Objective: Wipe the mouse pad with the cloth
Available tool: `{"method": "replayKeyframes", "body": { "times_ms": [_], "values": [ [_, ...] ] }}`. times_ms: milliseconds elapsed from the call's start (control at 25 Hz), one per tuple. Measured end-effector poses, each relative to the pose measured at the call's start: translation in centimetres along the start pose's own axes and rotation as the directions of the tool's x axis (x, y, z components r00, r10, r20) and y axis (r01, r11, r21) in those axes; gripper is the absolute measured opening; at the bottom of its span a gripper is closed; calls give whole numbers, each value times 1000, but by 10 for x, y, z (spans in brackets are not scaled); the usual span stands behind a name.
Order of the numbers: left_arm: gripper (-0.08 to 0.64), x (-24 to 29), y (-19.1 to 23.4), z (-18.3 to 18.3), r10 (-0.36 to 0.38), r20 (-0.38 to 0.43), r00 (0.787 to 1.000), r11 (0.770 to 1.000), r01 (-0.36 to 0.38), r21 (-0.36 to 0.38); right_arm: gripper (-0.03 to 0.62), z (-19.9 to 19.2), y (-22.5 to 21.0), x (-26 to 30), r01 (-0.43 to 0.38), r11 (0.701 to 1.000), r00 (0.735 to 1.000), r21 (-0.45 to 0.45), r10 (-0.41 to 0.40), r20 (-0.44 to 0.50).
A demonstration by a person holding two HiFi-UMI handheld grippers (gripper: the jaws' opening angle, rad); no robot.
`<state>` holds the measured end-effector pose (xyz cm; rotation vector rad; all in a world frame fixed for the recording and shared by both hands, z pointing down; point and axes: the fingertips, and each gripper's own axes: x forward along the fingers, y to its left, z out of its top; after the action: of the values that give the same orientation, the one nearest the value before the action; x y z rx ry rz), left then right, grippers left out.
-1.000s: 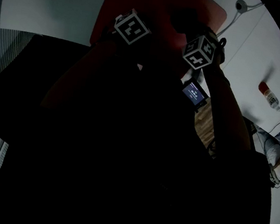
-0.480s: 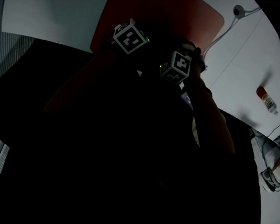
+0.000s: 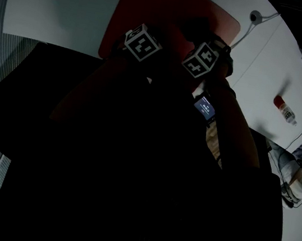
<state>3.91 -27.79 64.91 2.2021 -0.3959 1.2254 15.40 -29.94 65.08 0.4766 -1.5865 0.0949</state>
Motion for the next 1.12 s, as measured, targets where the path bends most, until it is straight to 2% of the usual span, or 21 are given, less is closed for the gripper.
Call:
{"method": "replayKeyframes", "body": {
  "times_ms": [80,160,240,320,400,480,600,720,800,960,1040,1120],
  "values": [
    [8,0,1,0,0,-1,1000,1000,0,3,54,23,48,-9,-37,991,999,-126,40,15],
    [8,1,0,1,-6,-1,1000,1000,6,1,54,34,88,-18,-86,965,995,-246,94,22],
    [8,1,-1,0,-10,-1,1000,1000,10,-4,60,35,100,-21,-142,950,986,-278,160,40],
    [8,1,1,-2,-3,-3,1000,1000,3,-4,69,28,84,-15,-164,960,981,-229,183,64],
    [8,1,2,0,5,3,1000,1000,-5,-2,69,7,38,-4,-97,985,993,-146,106,58],
    [8,0,2,2,10,10,1000,1000,-10,-6,69,-20,-19,1,-25,1000,999,-4,25,24],
    [8,0,-1,0,15,0,1000,1000,-15,-20,67,-54,-64,7,13,992,1000,127,-11,-22],
    [8,1,-1,1,24,-9,1000,1000,-24,-14,55,-62,-71,5,32,975,999,221,-32,-3],
    [8,1,0,1,40,-2,999,999,-40,-14,54,-47,-49,0,-14,970,999,241,5,39],
    [8,-2,0,-1,70,5,998,997,-69,-29,54,-4,48,-16,-157,983,979,99,142,147],
    [8,-2,0,1,81,7,997,996,-81,-32,57,5,97,-27,-248,968,951,37,236,202],
    [8,-1,1,2,98,3,995,995,-98,-15,64,5,136,-39,-387,922,898,-2,377,229]
  ]
}}
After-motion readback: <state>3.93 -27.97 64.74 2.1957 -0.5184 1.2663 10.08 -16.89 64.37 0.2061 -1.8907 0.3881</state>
